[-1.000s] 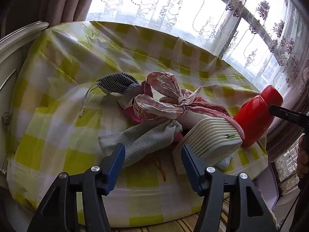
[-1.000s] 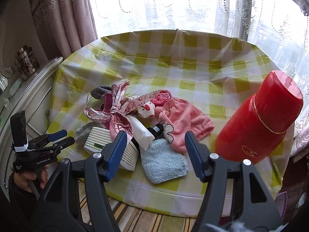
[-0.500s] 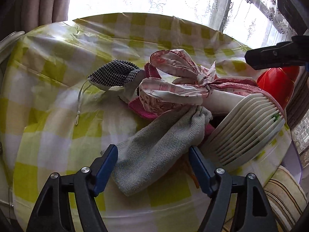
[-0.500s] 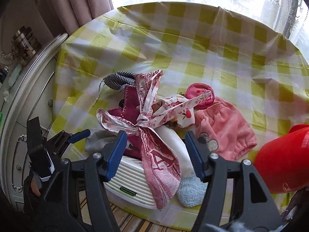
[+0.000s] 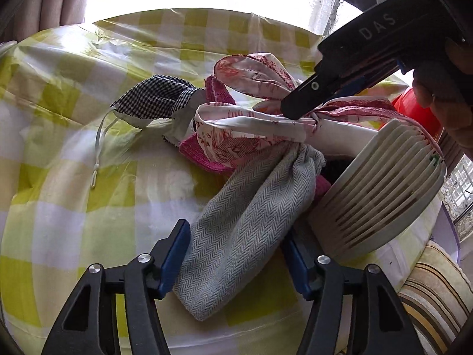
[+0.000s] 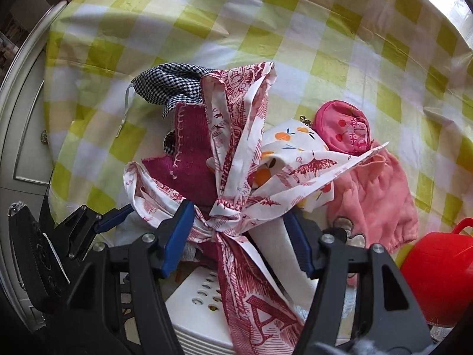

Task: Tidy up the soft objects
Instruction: 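Grasp the grey drawstring bag with the left tool while the right tool grasps the pink ribbon bag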

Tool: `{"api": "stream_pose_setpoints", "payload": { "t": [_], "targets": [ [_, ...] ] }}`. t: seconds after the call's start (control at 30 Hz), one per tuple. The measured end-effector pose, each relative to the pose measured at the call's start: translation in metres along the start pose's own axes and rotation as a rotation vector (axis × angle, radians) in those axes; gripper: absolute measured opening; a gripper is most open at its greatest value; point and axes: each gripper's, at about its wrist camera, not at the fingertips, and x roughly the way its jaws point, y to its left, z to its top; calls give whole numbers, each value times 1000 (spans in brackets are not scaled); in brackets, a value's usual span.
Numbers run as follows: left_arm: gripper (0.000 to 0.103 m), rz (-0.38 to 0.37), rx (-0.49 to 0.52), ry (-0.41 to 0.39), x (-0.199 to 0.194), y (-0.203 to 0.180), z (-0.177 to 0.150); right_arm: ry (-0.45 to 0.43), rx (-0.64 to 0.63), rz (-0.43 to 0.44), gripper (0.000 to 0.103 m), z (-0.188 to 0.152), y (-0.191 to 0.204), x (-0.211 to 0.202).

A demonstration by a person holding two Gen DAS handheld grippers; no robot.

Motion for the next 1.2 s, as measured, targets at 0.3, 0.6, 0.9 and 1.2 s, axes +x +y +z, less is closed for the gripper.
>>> {"api": "stream_pose_setpoints", "payload": {
  "t": [0.3, 0.6, 0.9, 1.2],
  "targets": [
    [16, -45, -23, -18, -12, 0, -1, -20, -25, -11, 20, 2, -1, -2],
    [13, 1, -74, -89, -42, 5, -3, -266, -23, -10, 17, -26, -15, -60],
    [13, 41, -178, -192, -85, 3, -2, -474, 33, -41, 17, -74, -42, -111],
    [13, 65, -205, -288, -124, -13, -1, -593, 125, -89, 17, -143, -68, -141]
  ]
}}
